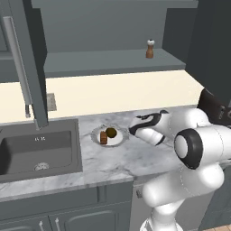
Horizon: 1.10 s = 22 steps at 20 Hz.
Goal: Pick the avocado and bread from the counter and place them on the plate. Then pick the jam from the cabinet and place it next to the plate. Lastly close the cabinet door.
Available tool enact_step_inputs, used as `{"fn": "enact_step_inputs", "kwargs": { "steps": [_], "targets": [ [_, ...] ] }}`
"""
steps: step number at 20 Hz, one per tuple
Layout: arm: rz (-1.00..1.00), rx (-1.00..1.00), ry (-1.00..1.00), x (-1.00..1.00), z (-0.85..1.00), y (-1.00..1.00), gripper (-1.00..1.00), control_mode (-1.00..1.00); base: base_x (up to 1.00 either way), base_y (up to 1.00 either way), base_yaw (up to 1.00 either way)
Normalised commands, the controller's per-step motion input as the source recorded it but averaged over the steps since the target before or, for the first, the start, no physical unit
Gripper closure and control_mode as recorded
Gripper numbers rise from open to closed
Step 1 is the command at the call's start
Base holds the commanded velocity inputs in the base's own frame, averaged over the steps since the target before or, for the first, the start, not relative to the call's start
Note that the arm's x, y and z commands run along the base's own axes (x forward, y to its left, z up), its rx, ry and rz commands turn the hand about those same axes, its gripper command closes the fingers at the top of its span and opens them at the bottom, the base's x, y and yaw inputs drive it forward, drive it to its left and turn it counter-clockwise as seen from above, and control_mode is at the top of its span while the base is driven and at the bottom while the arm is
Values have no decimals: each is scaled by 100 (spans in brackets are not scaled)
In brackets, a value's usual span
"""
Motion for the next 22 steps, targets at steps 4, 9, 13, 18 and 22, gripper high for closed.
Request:
{"fn": "enact_step_inputs", "kwargs": {
  "steps": [4,9,13,18,22],
  "targets": [
    [0,0,0,2,-12,5,100,-100,0,0,0],
    [0,0,0,0,-14,0,100,-100,0,0,0],
    [0,0,0,0,-10,1,-100,-100,0,0,0],
    [0,0,-2,0,-4,1,-100,-100,0,0,0],
    [0,0,0,0,0,0,-100,-100,0,0,0]
  ]
}}
